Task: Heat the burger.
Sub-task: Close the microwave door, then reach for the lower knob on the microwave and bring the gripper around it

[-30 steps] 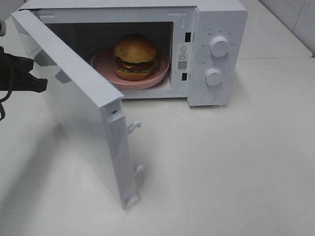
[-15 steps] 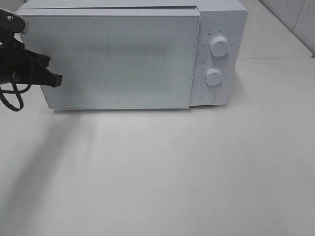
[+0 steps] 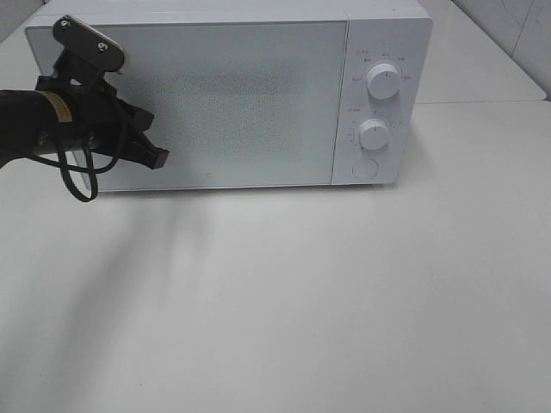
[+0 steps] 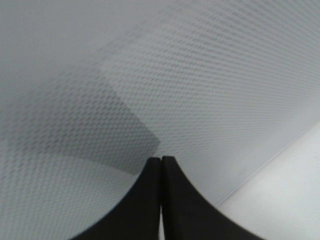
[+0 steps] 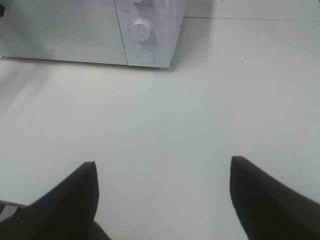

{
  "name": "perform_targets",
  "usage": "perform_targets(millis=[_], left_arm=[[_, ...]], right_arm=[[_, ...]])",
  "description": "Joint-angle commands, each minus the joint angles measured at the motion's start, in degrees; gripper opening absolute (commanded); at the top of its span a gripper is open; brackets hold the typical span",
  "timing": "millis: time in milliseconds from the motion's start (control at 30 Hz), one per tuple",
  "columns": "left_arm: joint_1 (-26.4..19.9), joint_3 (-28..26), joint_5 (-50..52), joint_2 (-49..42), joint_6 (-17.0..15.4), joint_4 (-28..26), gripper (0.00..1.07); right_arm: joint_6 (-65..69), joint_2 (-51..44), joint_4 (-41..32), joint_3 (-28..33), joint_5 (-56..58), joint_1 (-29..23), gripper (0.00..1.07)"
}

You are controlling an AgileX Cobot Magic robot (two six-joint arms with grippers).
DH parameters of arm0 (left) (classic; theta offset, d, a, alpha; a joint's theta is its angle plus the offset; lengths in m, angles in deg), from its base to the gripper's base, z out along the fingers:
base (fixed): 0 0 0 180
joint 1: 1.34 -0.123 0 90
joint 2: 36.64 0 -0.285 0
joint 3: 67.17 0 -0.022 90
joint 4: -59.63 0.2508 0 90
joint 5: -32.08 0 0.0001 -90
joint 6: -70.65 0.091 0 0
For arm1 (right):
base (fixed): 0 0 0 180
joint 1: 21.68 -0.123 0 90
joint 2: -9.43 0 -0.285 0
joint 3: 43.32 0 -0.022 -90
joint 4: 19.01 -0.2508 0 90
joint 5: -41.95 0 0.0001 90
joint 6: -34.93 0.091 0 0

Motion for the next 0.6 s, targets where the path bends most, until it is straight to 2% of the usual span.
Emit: perform_targets(millis=[33, 200, 267, 333, 367, 433, 467, 567, 600], left_arm=[[0.23, -4.58, 7.1, 0.74, -0.57, -3.21, 0.0], [2.46, -6.36, 2.52, 0.92, -0.57, -3.21, 0.0], [4.01, -6.36, -5.61, 0.11, -0.57, -3.21, 0.0], [4.35, -6.36, -8.82, -0.23, -0.57, -3.21, 0.0], [5.27, -6.36, -15.18, -1.38, -0.57, -3.21, 0.0], [5.79, -6.36, -17.82, -2.12, -0.57, -3.21, 0.0], [6.93, -6.36, -24.41, -4.18, -0.57, -3.55, 0.0], [7.39, -6.36, -27.04, -5.1, -0.57, -3.9, 0.0], [8.14, -6.36, -33.58, -7.51, -0.57, -5.56, 0.0]], right_arm=[[-0.63, -1.55, -0.34, 0.11, -0.92, 0.23, 0.7], [-0.63, -1.55, -0.34, 0.11, -0.92, 0.23, 0.7], [-0.63, -1.55, -0.34, 0.11, -0.92, 0.23, 0.7], [-0.63, -1.55, -0.34, 0.11, -0.92, 0.23, 0.7], [-0.63, -1.55, -0.34, 0.11, -0.92, 0.23, 0.7], [-0.63, -1.55, -0.34, 0.11, -0.92, 0.23, 0.7], [-0.63, -1.55, -0.34, 0.11, -0.92, 0.23, 0.7], [-0.63, -1.55, -0.34, 0.11, -0.92, 0.23, 0.7], [-0.63, -1.55, -0.34, 0.11, -0.92, 0.23, 0.7]])
